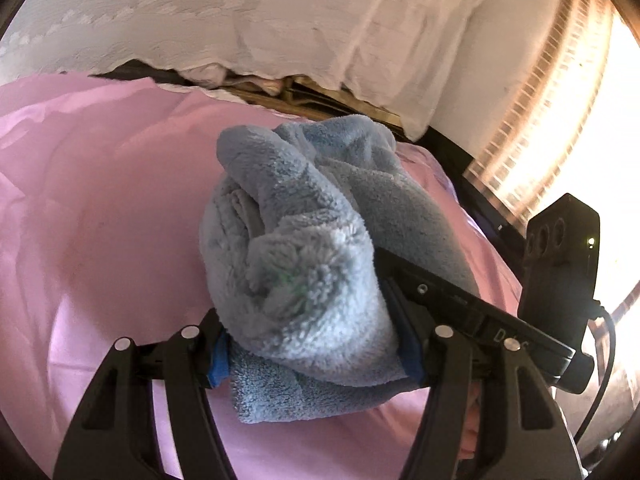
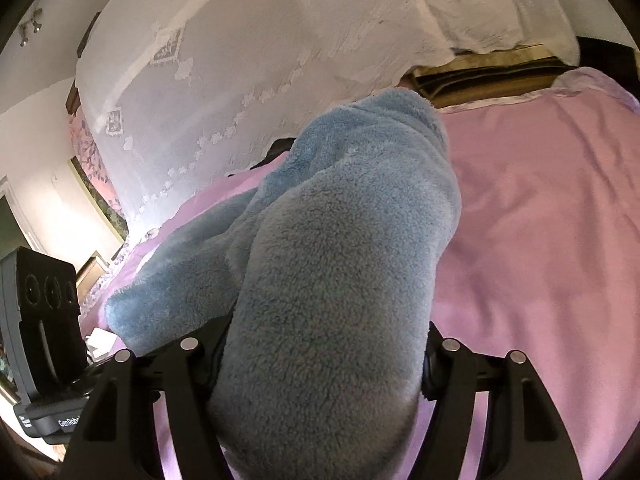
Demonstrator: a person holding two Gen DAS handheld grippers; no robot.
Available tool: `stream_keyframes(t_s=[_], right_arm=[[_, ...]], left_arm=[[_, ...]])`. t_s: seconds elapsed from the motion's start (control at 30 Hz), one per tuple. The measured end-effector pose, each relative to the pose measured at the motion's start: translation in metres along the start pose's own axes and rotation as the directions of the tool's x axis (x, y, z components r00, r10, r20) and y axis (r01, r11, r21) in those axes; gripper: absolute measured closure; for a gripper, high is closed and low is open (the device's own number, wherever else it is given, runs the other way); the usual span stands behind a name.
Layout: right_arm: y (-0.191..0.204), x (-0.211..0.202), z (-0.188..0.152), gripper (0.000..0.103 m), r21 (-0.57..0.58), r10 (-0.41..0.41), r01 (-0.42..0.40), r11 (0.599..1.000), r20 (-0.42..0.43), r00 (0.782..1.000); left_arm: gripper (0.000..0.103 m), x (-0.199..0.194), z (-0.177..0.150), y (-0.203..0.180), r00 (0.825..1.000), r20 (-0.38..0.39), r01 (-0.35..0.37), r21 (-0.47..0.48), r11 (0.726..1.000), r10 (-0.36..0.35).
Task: Fold small clothes
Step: 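Hold the rolled fleece bundle in the right gripper and carry it across the sheet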
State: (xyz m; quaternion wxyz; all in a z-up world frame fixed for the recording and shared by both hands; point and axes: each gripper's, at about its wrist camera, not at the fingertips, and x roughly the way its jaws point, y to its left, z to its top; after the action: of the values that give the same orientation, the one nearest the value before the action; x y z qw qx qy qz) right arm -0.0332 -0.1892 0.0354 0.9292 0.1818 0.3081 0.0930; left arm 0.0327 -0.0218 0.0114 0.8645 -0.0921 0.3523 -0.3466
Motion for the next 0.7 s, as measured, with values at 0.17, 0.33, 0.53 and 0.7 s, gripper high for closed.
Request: stream_keyframes(t_s=[0.17, 0.33, 0.53, 0.7], right_arm=[[-0.02, -0.043, -0.001, 0.034, 0.021, -0.032, 0.031, 0.999, 0.051, 0.998], [-0.053, -0.092, 0.004, 0.034, 0.045, -0.091, 0.086, 0.995, 0.113, 0.989], [-0.109, -0.16, 0.011, 0.034, 0.106, -0.204, 0.188, 0.976, 0.178, 0.963], [-0.158, -0.204, 0.01, 0.034, 0.161, -0.292, 0.261, 0.952, 0.221, 0.931]], left_arm=[[0.041, 0.002, -0.006, -0.04, 0.999, -0.001, 0.039, 0.043, 0.998, -0.039], [0.041, 0.015, -0.006, -0.096, 0.994, -0.021, 0.106, 0.1, 0.989, -0.104], [0.041, 0.052, -0.003, -0.175, 0.977, -0.073, 0.212, 0.183, 0.96, -0.202], [0.041, 0.09, -0.004, -0.236, 0.953, -0.121, 0.299, 0.23, 0.926, -0.278]])
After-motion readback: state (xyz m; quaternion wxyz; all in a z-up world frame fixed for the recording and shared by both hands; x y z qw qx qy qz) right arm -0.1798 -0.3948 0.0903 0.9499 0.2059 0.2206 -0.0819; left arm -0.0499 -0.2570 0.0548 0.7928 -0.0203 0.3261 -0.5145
